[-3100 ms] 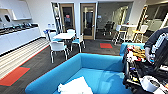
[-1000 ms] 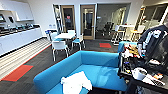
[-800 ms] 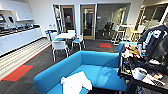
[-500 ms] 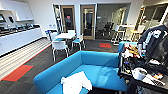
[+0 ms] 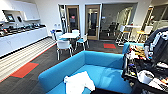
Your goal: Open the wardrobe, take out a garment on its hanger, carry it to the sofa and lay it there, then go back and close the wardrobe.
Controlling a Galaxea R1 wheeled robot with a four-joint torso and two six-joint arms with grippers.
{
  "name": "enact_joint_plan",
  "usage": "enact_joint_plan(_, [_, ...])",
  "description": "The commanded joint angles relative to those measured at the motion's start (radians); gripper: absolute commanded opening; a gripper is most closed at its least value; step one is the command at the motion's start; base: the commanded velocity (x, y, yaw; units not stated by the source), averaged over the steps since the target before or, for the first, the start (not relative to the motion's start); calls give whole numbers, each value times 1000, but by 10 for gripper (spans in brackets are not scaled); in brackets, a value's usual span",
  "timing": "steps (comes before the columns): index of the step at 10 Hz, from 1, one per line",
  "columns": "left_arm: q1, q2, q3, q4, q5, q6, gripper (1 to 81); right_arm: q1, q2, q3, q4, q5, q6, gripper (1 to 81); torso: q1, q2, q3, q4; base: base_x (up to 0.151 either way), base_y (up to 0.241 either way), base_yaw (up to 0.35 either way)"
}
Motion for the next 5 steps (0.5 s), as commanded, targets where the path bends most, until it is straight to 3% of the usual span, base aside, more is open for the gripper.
enact_joint_plan(1, [-33,-6,-5,7,36,-2,811,25,10,6,1,-53,-1,811,0,0,0,0,0,0,249])
enact_joint_plan(5, [-36,16,-45,10,36,-1,811,27,13,6,1,-53,-3,811,0,0,0,0,0,0,262])
